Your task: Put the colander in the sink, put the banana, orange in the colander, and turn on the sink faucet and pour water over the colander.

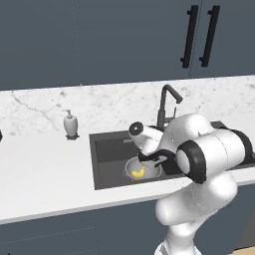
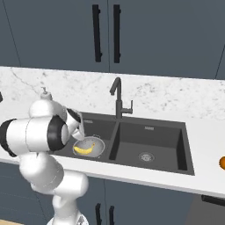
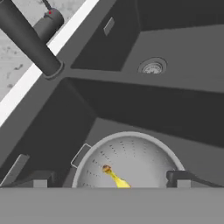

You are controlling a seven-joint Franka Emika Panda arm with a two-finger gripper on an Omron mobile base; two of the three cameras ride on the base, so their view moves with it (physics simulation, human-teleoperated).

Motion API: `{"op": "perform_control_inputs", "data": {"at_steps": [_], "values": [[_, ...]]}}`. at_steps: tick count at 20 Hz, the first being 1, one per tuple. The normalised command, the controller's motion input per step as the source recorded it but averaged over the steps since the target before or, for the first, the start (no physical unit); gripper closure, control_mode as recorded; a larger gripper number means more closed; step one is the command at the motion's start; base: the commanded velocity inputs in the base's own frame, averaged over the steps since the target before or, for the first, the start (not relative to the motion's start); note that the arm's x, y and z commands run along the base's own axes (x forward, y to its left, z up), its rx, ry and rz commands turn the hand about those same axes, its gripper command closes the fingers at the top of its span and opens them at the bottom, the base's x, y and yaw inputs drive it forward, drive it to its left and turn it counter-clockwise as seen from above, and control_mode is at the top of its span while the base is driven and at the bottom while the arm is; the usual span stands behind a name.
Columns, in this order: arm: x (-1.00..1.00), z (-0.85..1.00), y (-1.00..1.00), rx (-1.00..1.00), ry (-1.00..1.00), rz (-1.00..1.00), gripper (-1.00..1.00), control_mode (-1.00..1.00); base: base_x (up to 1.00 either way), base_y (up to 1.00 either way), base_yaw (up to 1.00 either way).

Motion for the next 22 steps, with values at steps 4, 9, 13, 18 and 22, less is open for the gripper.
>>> {"op": "perform_control_inputs", "data": {"at_steps": [4,9,13,18,22], "values": [[-0.54,1.00,0.32,-0.09,0.05,0.00,-1.00,-1.00,0.00,0.00,0.00],[-0.50,0.98,0.03,-0.09,0.27,0.00,-1.00,-1.00,0.00,0.00,0.00],[-0.77,0.67,-0.02,-0.05,0.33,0.00,-1.00,-1.00,0.00,0.00,0.00],[-0.99,0.13,-0.28,0.02,0.18,-0.15,-1.00,-1.00,0.00,0.00,0.00],[-0.94,-0.02,-0.89,0.20,-0.06,-0.28,-1.00,-1.00,0.00,0.00,0.00]]}}
